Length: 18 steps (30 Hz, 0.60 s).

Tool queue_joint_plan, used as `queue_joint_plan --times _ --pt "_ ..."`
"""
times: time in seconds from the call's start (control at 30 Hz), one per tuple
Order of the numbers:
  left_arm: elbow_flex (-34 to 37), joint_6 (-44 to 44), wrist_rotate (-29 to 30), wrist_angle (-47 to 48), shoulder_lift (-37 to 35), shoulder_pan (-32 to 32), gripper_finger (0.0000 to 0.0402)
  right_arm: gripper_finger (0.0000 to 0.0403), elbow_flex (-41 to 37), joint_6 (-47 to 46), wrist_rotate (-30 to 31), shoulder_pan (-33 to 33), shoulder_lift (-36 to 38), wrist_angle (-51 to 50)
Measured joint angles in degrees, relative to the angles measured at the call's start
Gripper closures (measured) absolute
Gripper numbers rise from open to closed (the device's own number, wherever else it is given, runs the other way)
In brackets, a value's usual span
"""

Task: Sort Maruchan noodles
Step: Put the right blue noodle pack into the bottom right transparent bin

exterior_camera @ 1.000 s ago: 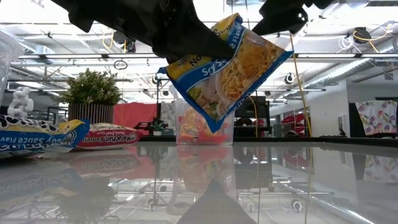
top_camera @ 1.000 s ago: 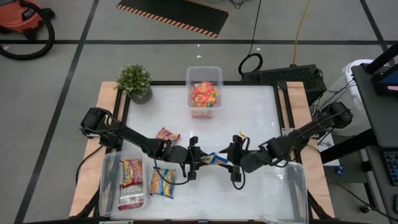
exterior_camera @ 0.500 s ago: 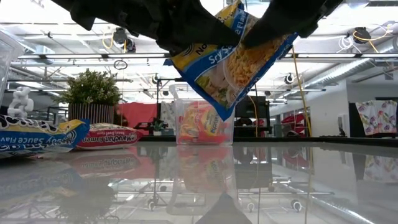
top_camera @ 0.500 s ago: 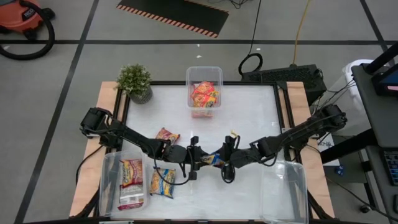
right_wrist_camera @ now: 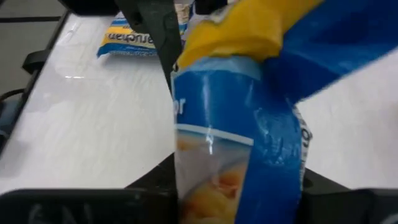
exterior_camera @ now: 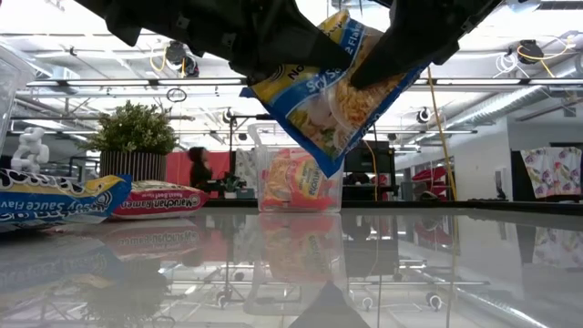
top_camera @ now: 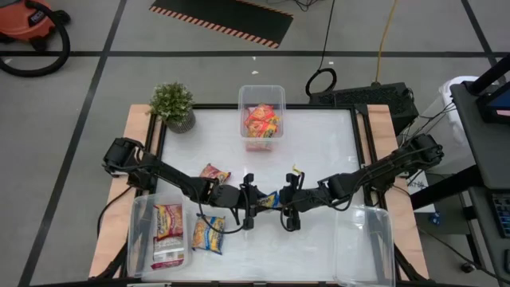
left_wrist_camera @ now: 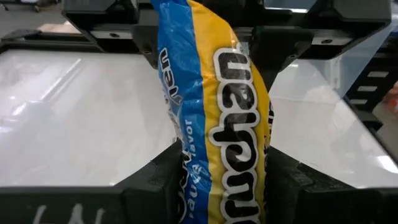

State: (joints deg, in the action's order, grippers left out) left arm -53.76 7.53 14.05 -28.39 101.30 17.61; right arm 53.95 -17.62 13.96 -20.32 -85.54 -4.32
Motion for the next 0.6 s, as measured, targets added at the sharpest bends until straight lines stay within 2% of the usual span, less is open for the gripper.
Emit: queue_joint_plan --times 0.13,0.33,0.5,0.6 --pt "0.0 1.66 -0.52 -0.25 -0.02 0.51 0.0217 0.0288 0.02 -1.69 -2.65 0.0 0.02 -0.61" --pt "0.0 1.87 -0.62 -0.34 -0.28 1.13 0.0181 0.0286 0.02 -6.56 -6.47 -0.68 1.54 -4.77" --pt "-0.02 1.63 -0.3 0.41 -2.64 1.33 0.0168 0.0284 0.0 -9.87 -7.26 -2.34 4.35 -11.3" --pt "-0.01 1.57 0.28 1.94 -4.49 1.33 0.0167 0.0283 0.0 -11.7 -10.83 -3.06 6.85 -12.54"
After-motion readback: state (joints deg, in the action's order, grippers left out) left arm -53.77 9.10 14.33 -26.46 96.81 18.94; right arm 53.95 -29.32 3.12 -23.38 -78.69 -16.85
